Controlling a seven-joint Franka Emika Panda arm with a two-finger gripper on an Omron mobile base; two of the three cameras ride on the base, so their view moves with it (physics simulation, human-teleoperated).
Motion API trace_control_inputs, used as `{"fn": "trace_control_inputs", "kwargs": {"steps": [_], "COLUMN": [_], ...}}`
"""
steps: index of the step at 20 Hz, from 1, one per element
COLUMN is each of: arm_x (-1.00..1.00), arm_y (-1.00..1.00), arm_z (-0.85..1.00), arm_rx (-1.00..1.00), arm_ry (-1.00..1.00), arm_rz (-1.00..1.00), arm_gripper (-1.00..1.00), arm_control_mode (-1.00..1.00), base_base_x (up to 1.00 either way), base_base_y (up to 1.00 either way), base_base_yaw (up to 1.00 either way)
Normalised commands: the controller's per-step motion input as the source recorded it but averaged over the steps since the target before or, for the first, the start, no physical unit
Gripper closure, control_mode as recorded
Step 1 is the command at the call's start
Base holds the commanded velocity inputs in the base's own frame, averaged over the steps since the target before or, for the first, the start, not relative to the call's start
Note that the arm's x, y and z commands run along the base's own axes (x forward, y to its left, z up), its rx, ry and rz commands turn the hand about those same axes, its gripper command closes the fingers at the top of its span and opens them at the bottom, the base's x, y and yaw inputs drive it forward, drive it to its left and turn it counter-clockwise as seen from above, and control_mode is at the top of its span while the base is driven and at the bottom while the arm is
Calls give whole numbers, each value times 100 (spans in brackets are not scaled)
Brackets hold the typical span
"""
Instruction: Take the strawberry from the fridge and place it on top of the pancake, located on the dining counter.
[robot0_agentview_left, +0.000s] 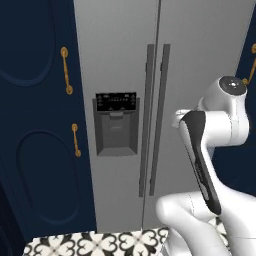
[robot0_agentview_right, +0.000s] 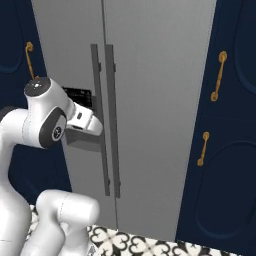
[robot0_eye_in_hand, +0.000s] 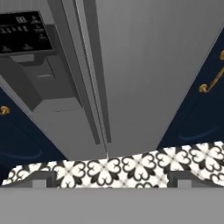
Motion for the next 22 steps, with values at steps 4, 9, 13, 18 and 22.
{"fn": "trace_control_inputs", "kwargs": {"steps": [4, 9, 13, 18, 22], "arm_x": [84, 63, 79, 67, 63], "arm_y": [11, -3, 3, -5, -2], "arm_z": [-30, -55, -31, -22, -21], "arm_rx": [0, -1, -1, 0, 0], "arm_ry": [-1, -1, 0, 0, 0], "arm_rz": [0, 0, 0, 0, 1], "arm_gripper": [-100, -100, -100, -100, -100], "arm_control_mode": [-100, -100, -100, -100, -100], "base_base_x": [0, 0, 0, 0, 0], "base_base_y": [0, 0, 0, 0, 0], "base_base_yaw": [0, 0, 0, 0, 0]}}
